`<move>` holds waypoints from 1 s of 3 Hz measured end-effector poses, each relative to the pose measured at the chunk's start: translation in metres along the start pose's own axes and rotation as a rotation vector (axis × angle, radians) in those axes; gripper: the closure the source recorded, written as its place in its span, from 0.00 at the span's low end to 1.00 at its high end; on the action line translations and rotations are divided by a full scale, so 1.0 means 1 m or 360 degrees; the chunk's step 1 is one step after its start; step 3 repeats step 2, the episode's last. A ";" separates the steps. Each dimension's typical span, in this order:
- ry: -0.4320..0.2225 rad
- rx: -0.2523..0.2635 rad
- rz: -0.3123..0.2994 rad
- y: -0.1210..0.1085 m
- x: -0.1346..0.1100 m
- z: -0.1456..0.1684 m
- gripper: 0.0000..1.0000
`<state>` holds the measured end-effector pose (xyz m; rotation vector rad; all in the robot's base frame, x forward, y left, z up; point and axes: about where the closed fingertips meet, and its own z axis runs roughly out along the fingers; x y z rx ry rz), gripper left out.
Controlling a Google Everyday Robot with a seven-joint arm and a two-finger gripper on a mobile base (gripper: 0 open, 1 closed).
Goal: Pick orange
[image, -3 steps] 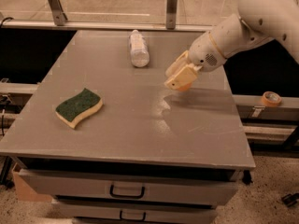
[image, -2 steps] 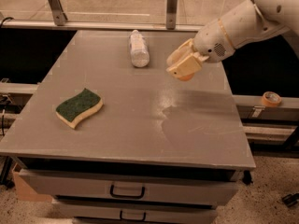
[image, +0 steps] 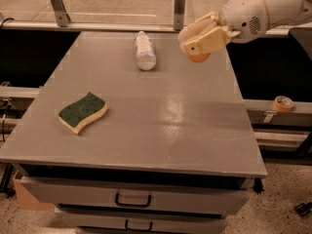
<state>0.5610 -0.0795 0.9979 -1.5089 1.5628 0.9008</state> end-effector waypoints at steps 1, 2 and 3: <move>-0.0186 -0.0239 0.0059 0.024 -0.024 0.011 1.00; -0.0214 -0.0252 0.0058 0.025 -0.029 0.013 1.00; -0.0214 -0.0252 0.0058 0.025 -0.029 0.013 1.00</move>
Offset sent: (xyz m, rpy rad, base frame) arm -0.0212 0.0201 0.0142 0.1084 0.0863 0.1088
